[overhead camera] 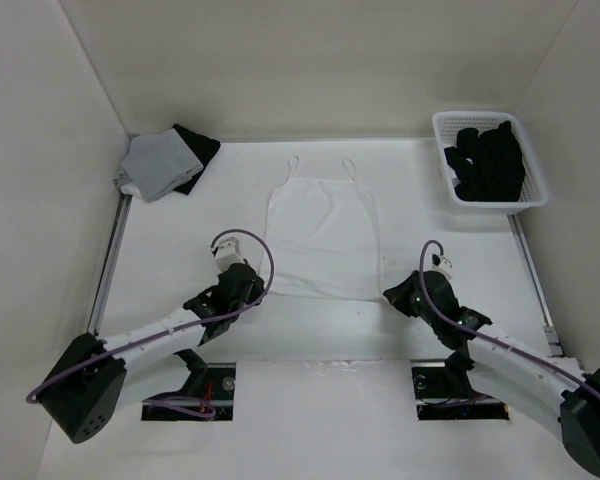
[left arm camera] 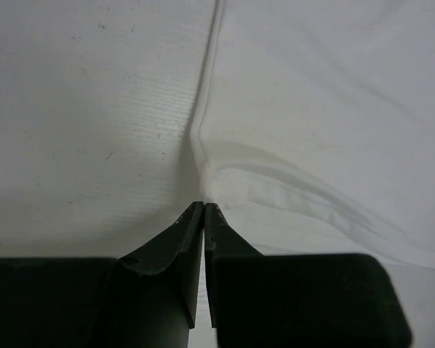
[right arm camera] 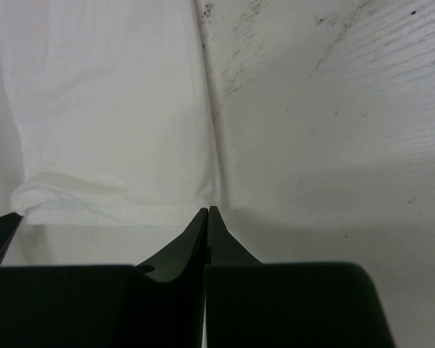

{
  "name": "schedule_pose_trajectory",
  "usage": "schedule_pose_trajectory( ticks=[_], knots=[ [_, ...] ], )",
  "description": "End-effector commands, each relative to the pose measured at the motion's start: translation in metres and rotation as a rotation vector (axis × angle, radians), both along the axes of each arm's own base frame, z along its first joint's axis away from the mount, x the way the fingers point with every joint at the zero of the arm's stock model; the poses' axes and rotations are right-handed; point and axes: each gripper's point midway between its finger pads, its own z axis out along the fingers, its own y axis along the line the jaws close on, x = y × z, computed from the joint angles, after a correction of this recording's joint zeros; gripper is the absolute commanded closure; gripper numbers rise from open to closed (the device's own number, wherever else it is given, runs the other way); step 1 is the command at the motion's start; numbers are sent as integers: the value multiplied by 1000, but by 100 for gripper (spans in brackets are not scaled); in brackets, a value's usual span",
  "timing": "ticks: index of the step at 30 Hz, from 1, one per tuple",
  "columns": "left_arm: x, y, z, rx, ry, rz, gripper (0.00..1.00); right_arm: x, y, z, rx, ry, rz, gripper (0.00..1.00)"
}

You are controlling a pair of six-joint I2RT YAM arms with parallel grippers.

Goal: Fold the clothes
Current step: Fold the tank top

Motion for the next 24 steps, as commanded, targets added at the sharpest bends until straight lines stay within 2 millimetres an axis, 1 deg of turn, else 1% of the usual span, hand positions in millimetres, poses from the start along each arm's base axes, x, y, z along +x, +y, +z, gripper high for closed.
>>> schedule_pose_trajectory(
  ticks=[1, 3, 5, 7, 10, 13, 16, 19, 21, 22, 24],
  knots=[
    [3, -4, 32, -119, -80, 15, 96, 5, -2, 8, 23, -47, -25, 100],
    [-2, 0, 39, -173, -104, 18, 97, 6, -6, 8, 31, -43, -48, 100],
    [-6, 7, 42, -219, -117, 32, 98, 5, -11, 7, 37, -36, -70, 100],
    [-8, 13, 40, -243, -115, 41, 98, 5, -13, 7, 44, -31, -84, 100],
    [-14, 17, 32, -271, -99, 41, 98, 2, -14, 7, 50, -22, -93, 100],
    [-19, 17, 26, -300, -88, 39, 99, -1, -15, 8, 67, -13, -106, 100],
    [-27, 15, 26, -323, -77, 31, 100, -11, -9, 7, 96, 9, -96, 100],
    [-40, 12, 37, -344, -75, 8, 100, -26, 2, 5, 125, 40, -60, 100],
    [-50, 16, 52, -365, -97, 21, 100, -42, 7, 5, 129, 65, -41, 100],
    [-52, 18, 58, -368, -110, 31, 100, -46, 8, 7, 131, 65, -36, 100],
    [-55, 29, 76, -359, -157, 69, 100, -52, 11, 20, 136, 38, -24, 100]
  ],
)
